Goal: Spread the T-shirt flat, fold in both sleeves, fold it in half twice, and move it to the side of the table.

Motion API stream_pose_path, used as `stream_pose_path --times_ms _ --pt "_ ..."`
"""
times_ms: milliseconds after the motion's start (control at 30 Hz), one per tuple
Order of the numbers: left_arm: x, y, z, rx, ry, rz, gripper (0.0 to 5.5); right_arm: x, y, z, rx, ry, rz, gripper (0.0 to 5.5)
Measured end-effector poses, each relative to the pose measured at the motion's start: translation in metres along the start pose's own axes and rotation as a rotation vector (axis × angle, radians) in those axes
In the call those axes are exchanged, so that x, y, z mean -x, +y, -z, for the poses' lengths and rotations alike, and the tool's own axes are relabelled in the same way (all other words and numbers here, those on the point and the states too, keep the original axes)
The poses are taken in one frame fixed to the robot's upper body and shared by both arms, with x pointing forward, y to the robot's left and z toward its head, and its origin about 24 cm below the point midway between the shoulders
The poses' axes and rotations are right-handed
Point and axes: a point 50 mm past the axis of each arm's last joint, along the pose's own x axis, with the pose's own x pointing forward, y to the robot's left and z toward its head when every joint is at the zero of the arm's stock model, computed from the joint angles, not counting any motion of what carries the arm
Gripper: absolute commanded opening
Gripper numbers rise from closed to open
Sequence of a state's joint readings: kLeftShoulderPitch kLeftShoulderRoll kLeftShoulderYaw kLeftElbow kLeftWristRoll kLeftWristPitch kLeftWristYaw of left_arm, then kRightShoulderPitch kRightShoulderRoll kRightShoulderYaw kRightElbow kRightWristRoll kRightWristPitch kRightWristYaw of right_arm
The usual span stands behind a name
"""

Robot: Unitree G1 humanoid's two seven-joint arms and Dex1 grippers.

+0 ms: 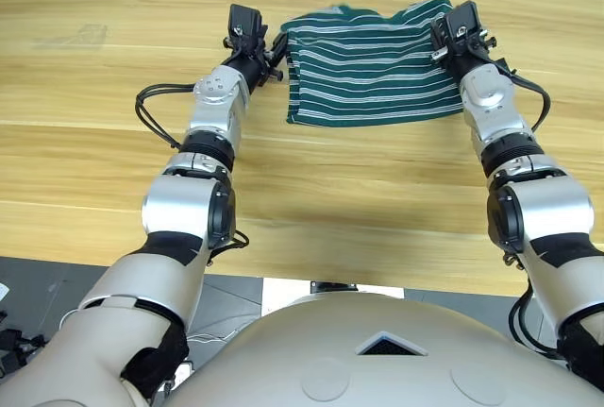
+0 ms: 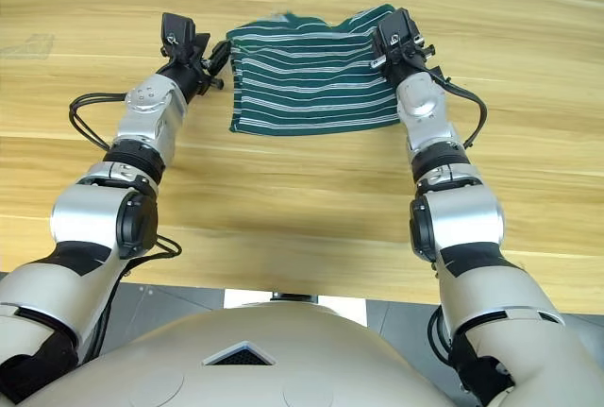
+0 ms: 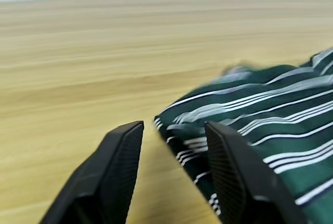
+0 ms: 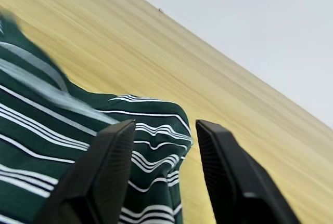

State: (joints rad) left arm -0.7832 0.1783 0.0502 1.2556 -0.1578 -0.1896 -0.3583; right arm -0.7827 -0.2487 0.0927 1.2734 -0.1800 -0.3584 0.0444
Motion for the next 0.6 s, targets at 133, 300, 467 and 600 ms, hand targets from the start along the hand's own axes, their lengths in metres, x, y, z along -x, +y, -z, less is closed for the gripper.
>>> stream_pose_path --times_ms 133,300,467,600 --pt "0.005 0.015 0.000 0.056 -0.008 -0.080 3.17 0.002 -0.011 0.014 -0.093 0.115 0.126 3.19" --pt "0.040 0.040 0.027 -0.041 -0.094 -0.121 3.84 0.007 -0.015 0.007 -0.139 -0.016 0.148 3.19" --pt "0.062 0.003 0.012 -0.307 -0.292 0.107 4.31 0.023 0.012 -0.025 -0.236 -0.304 0.124 3.19" --pt "0.049 -0.028 -0.015 -0.536 -0.306 0.377 4.31 0.044 0.005 -0.045 -0.334 -0.413 0.235 3.19"
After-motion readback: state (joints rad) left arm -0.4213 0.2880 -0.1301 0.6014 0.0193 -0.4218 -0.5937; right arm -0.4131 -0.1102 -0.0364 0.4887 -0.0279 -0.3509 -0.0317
